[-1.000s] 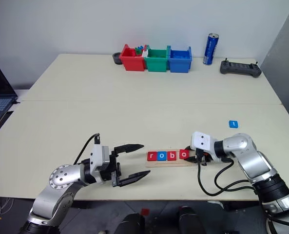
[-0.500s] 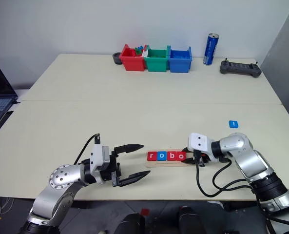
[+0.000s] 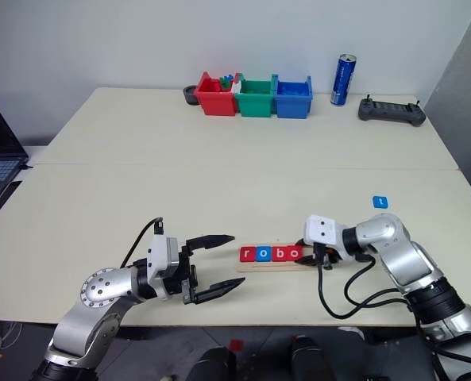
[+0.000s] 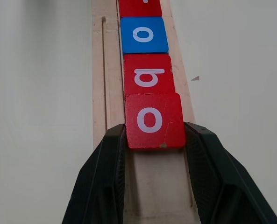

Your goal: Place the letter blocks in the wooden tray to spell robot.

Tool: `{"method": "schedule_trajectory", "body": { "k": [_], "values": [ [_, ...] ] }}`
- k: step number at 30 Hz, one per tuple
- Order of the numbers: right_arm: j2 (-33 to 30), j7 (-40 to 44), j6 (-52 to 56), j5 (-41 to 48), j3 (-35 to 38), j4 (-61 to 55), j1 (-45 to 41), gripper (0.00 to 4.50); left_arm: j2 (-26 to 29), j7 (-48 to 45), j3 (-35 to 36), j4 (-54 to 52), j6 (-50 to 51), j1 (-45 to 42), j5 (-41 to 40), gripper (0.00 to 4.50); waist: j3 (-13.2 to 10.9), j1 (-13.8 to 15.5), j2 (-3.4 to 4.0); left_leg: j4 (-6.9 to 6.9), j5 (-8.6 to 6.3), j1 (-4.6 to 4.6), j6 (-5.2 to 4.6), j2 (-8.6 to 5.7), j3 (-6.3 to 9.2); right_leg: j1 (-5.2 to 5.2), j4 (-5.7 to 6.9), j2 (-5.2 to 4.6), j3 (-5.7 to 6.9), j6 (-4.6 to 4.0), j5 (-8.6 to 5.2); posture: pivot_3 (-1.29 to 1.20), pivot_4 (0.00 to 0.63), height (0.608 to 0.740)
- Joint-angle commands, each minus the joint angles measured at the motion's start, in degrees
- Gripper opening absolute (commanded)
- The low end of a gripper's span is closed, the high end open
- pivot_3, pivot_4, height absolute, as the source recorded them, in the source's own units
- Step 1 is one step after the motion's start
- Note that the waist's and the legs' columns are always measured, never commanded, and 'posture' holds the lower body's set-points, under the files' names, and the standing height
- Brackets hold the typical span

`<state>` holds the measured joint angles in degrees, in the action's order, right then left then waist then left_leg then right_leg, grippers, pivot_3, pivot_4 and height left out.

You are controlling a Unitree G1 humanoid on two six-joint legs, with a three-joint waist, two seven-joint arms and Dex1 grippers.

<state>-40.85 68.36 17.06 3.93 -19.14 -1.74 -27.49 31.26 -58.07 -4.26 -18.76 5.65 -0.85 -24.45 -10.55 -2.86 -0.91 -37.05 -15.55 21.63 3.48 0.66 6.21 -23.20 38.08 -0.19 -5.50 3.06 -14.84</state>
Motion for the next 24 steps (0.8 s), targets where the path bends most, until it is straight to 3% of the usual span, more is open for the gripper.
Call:
{"method": "schedule_trajectory", "body": {
  "k": [1, 7, 16, 24],
  "values": [
    [0.0, -0.1, -0.4, -0.2, 0.7, -0.2, -1.0, 1.44, 0.1, 0.0, 0.5, -2.0, -1.1, 0.3, -0.6, 4.50, 0.0, 0.0, 0.00, 0.00, 0.00, 0.00, 0.00, 0.00, 0.00, 0.00, 0.00, 0.00, 0.00, 0.00, 0.00, 0.00, 0.150, 0.740],
    [-1.9, 0.9, -0.3, 0.2, 2.1, -0.1, -0.4, 1.44, 0.1, -0.1, 0.7, -1.5, -1.5, 0.3, -0.5, 4.50, 0.0, 0.0, 0.00, 0.00, 0.00, 0.00, 0.00, 0.00, 0.00, 0.00, 0.00, 0.00, 0.00, 0.00, 0.00, 0.00, 0.150, 0.740],
    [-12.6, 1.9, 5.1, 5.7, 12.8, -5.9, 7.4, 1.44, 0.4, -0.5, 0.7, -1.4, -2.5, 1.6, -0.5, 4.50, 0.0, 0.8, 0.00, 0.01, -0.01, 0.03, -0.01, -0.02, -0.01, 0.00, -0.05, -0.03, 0.00, 0.00, 0.00, 0.00, 0.150, 0.740],
    [-13.6, -1.9, 1.5, 2.7, 14.4, -1.0, 12.5, 1.44, -0.3, -2.6, -0.6, 1.5, -2.6, -2.2, -0.5, 4.50, 0.0, 0.8, 0.00, -0.01, 0.00, 0.00, 0.00, -0.01, -0.08, 0.00, -0.03, 0.00, -0.04, 0.01, -0.01, 0.00, 0.150, 0.740]
  ]
}}
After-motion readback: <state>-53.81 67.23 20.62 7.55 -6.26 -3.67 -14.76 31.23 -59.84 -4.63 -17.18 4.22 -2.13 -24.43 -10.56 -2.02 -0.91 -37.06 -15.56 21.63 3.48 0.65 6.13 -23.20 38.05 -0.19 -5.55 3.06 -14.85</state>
